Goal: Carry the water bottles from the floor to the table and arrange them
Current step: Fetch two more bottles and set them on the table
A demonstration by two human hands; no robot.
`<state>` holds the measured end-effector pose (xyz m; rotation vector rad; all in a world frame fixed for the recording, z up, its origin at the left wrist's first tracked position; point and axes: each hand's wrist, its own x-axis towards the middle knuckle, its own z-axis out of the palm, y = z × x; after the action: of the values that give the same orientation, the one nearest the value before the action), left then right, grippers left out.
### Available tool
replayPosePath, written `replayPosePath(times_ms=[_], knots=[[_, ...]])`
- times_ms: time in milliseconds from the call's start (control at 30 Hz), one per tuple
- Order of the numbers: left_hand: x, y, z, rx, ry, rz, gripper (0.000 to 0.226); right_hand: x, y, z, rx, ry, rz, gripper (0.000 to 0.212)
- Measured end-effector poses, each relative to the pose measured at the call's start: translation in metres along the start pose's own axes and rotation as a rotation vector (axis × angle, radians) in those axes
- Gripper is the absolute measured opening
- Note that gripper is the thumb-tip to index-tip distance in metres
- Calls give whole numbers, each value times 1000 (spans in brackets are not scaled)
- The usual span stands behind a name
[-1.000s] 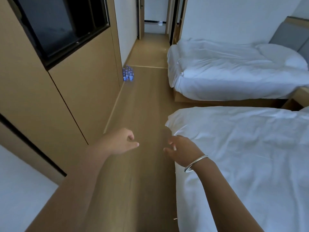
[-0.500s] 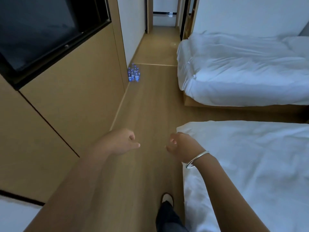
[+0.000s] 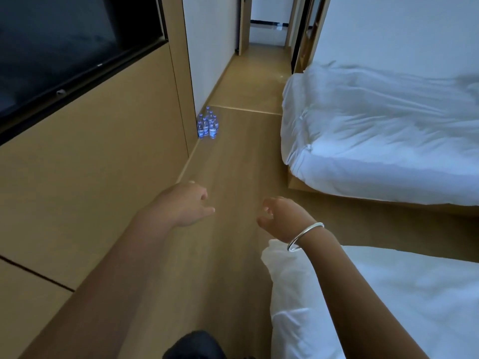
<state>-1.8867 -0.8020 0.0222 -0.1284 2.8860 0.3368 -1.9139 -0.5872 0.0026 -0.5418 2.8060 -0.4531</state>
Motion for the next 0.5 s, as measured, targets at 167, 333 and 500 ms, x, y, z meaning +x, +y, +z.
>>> replayPosePath(times_ms=[167, 333, 500], knots=[[71, -12, -9, -22, -15, 11, 44, 74, 11, -8, -32, -9, -16, 31], [163, -34, -27, -16, -19, 27, 42, 166, 13, -19, -45, -16, -17, 32], [261, -67, -66, 12, -7, 52, 45, 268, 4, -41, -57, -13, 11, 29]])
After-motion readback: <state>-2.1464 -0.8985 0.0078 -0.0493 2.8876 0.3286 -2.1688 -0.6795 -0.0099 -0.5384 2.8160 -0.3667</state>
